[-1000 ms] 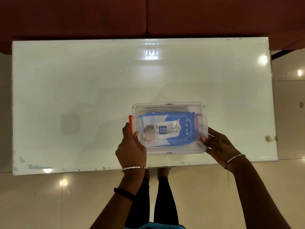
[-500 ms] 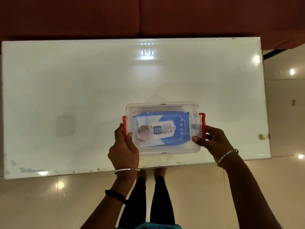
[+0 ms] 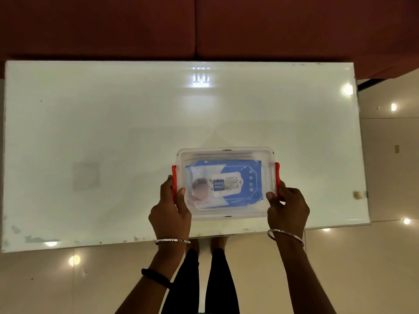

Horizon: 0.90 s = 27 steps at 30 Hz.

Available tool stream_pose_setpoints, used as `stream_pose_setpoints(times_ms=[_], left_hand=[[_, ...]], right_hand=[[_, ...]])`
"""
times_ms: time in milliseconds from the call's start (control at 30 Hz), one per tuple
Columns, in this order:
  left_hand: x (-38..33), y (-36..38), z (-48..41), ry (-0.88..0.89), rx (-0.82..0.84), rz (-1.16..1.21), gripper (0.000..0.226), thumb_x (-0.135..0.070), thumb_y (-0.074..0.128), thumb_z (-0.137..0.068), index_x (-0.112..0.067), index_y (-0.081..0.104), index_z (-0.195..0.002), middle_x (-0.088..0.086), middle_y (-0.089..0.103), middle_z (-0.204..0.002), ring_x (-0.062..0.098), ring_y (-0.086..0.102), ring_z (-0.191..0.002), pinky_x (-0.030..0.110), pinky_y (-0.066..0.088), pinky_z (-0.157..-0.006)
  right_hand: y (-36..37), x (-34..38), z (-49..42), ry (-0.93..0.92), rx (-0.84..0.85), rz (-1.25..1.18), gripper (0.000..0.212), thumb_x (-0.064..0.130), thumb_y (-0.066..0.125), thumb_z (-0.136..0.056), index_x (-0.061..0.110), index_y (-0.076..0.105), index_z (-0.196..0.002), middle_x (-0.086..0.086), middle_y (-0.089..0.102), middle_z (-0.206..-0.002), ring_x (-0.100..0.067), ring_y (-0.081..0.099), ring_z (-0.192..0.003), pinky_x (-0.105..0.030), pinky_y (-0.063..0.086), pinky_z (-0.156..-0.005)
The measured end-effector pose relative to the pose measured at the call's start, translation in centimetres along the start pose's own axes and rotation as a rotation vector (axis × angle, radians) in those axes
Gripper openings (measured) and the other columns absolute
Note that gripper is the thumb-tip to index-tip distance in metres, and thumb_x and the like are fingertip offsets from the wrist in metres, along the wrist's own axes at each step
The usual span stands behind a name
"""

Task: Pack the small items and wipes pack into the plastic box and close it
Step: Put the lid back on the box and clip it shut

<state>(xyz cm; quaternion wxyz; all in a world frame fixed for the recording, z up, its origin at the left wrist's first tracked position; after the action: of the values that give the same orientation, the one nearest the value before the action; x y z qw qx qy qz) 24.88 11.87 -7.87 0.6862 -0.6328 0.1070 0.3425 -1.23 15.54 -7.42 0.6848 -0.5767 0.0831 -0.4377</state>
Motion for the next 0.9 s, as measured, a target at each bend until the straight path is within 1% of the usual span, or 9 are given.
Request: stream_pose_setpoints(times_ms=[67, 100, 167, 300, 367, 467, 700, 833, 900], left_hand=[[0.3, -0.3, -0.4, 0.025, -0.006, 0.015, 0.034, -0.012, 0.062, -0.089, -0.001, 0.06, -0.121, 0.013, 0.075, -0.083, 0.033, 0.067, -0.054, 0.026, 0.046, -0.055], [0.5, -0.6, -0.8, 0.029, -0.016, 0.02, 0.035, -0.011, 0.063, -0.088, -0.001, 0.06, -0.122, 0.013, 0.076, -0.086, 0.032, 0.068, -0.055, 0.026, 0.046, -0.056], [0.9, -1.5, -1.9, 0.022, -0.054, 0.03, 0.035, -0.011, 0.063, -0.088, -0.002, 0.06, -0.123, 0.013, 0.076, -0.093, 0.033, 0.069, -0.059, 0.027, 0.049, -0.059], [1.2, -3.1, -5.1, 0.022, -0.12, 0.057, 0.035, -0.011, 0.063, -0.089, -0.003, 0.061, -0.122, 0.013, 0.076, -0.097, 0.033, 0.07, -0.065, 0.029, 0.05, -0.062], [1.2, -3.3, -6.7, 0.028, -0.126, 0.064, 0.034, -0.013, 0.063, -0.089, -0.003, 0.061, -0.122, 0.013, 0.076, -0.095, 0.033, 0.071, -0.067, 0.028, 0.049, -0.064], [1.3, -3.4, -8.9, 0.044, -0.128, 0.07, 0.035, -0.015, 0.063, -0.089, -0.004, 0.061, -0.122, 0.012, 0.076, -0.094, 0.033, 0.071, -0.07, 0.025, 0.045, -0.066], [0.9, -2.6, -11.5, 0.092, -0.147, 0.056, 0.037, -0.018, 0.059, -0.091, -0.008, 0.059, -0.126, 0.012, 0.076, -0.092, 0.035, 0.068, -0.063, 0.024, 0.043, -0.062], [0.7, -2.4, -11.6, 0.077, -0.122, 0.034, 0.039, -0.021, 0.057, -0.093, -0.008, 0.057, -0.129, 0.013, 0.076, -0.094, 0.038, 0.068, -0.063, 0.034, 0.052, -0.06], [0.4, -2.5, -11.4, 0.056, -0.106, 0.031, 0.04, -0.021, 0.057, -0.093, -0.007, 0.056, -0.13, 0.014, 0.075, -0.098, 0.039, 0.069, -0.066, 0.04, 0.055, -0.061]], right_hand=[[0.0, 0.6, 0.2, 0.015, -0.033, -0.05, 0.043, 0.006, 0.069, -0.086, 0.004, 0.062, -0.128, -0.018, 0.066, -0.105, -0.033, 0.065, -0.095, -0.045, 0.056, -0.087], [0.1, 1.1, 0.3, 0.016, -0.053, -0.077, 0.043, 0.005, 0.069, -0.085, 0.004, 0.063, -0.128, -0.018, 0.066, -0.106, -0.033, 0.065, -0.096, -0.045, 0.056, -0.087], [0.4, 2.5, 0.3, 0.005, -0.08, -0.123, 0.043, 0.005, 0.07, -0.085, 0.005, 0.063, -0.127, -0.017, 0.067, -0.106, -0.03, 0.065, -0.096, -0.037, 0.054, -0.088], [1.5, 5.8, -1.1, -0.022, -0.069, -0.18, 0.041, 0.006, 0.069, -0.086, 0.006, 0.063, -0.127, -0.015, 0.067, -0.104, -0.026, 0.064, -0.093, -0.013, 0.035, -0.077], [2.0, 7.2, -2.3, -0.036, -0.059, -0.175, 0.042, 0.007, 0.068, -0.087, 0.006, 0.062, -0.128, -0.015, 0.066, -0.104, -0.026, 0.064, -0.093, -0.009, 0.029, -0.073], [2.7, 8.9, -3.8, -0.056, -0.064, -0.156, 0.041, 0.008, 0.066, -0.089, 0.007, 0.061, -0.13, -0.015, 0.066, -0.105, -0.027, 0.063, -0.093, -0.008, 0.026, -0.07], [4.0, 9.7, -5.6, -0.039, -0.06, -0.122, 0.041, 0.01, 0.064, -0.09, 0.008, 0.06, -0.131, -0.015, 0.066, -0.106, -0.027, 0.062, -0.092, -0.017, 0.032, -0.079], [4.1, 9.6, -5.8, -0.036, -0.052, -0.161, 0.042, 0.009, 0.067, -0.088, 0.006, 0.061, -0.129, -0.015, 0.065, -0.101, -0.016, 0.053, -0.082, -0.022, 0.037, -0.079], [4.1, 9.5, -5.8, -0.018, -0.024, -0.165, 0.042, 0.011, 0.068, -0.088, 0.005, 0.061, -0.129, -0.015, 0.065, -0.1, -0.017, 0.055, -0.081, -0.023, 0.039, -0.079]])
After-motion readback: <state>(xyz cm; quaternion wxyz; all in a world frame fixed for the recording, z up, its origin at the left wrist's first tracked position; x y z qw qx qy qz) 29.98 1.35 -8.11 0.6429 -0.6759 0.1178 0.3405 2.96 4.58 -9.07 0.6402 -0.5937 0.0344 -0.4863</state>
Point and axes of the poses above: each hand's wrist, its own z-axis away from the middle knuckle, its own y-axis out of the palm, x = y × z, the point moved 5 cm from there along -z, towards the middle knuckle
